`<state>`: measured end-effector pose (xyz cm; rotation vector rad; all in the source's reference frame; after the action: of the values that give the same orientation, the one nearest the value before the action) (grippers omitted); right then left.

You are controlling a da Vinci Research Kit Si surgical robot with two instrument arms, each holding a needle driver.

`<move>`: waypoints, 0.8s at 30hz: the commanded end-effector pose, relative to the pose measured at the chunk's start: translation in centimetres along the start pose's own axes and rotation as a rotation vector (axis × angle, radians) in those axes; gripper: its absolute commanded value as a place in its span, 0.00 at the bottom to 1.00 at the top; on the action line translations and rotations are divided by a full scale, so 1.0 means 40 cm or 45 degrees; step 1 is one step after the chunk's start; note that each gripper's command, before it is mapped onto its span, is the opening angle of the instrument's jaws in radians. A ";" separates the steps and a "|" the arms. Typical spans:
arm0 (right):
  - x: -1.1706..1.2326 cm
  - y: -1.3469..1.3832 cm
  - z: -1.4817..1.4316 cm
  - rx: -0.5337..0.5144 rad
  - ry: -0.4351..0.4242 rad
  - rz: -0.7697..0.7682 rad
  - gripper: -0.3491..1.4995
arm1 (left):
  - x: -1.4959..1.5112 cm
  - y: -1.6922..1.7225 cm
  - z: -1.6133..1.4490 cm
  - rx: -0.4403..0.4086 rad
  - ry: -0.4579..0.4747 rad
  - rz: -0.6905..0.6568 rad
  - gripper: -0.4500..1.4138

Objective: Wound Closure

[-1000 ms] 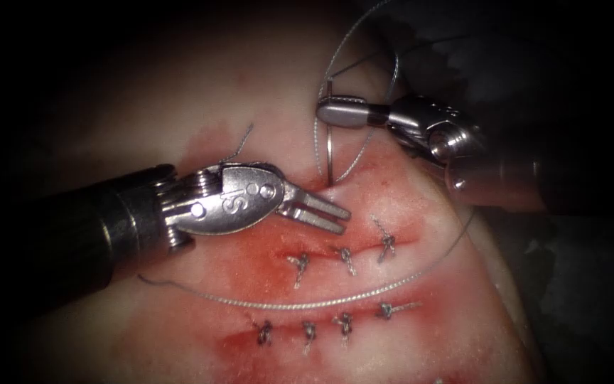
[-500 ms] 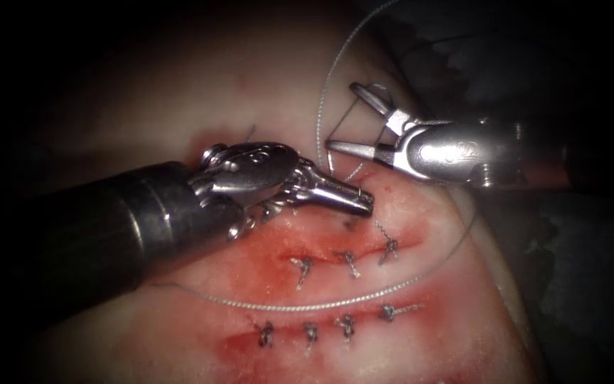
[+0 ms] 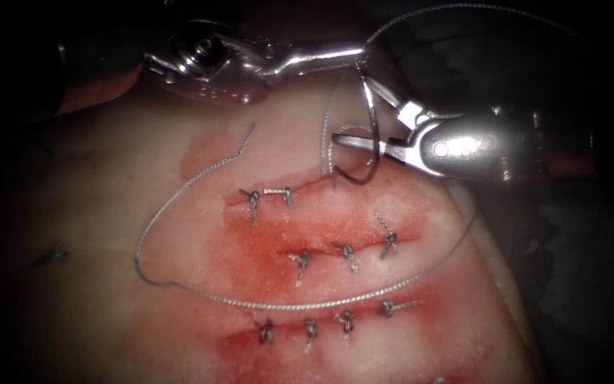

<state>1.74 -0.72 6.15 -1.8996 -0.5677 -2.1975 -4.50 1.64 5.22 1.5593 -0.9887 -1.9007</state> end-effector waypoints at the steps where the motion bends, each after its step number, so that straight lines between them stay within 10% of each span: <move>1: 0.0007 -0.0003 0.0039 -0.019 -0.024 -0.020 0.70 | -0.0032 -0.0041 0.0008 0.002 -0.023 -0.047 0.00; 4: 0.0005 0.0000 0.0059 -0.098 -0.092 -0.040 0.37 | -0.0069 -0.0085 -0.0021 0.023 -0.089 -0.094 0.00; 5: 0.0004 0.0006 0.0076 -0.160 -0.151 -0.036 0.00 | -0.0089 -0.0111 -0.0039 0.060 -0.118 -0.109 0.00; 17: 0.0070 0.0131 0.0181 -0.830 -0.069 0.336 0.00 | -0.0119 -0.0262 -0.0074 0.300 -0.121 0.297 0.00; 24: 0.0110 0.0259 0.0097 -1.050 -0.043 0.575 0.00 | -0.0228 -0.0392 -0.0174 0.388 -0.202 0.690 0.00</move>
<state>2.35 -1.44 6.79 -2.0780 0.8304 -2.2390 -3.37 3.08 4.51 1.1037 -1.6584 -1.5438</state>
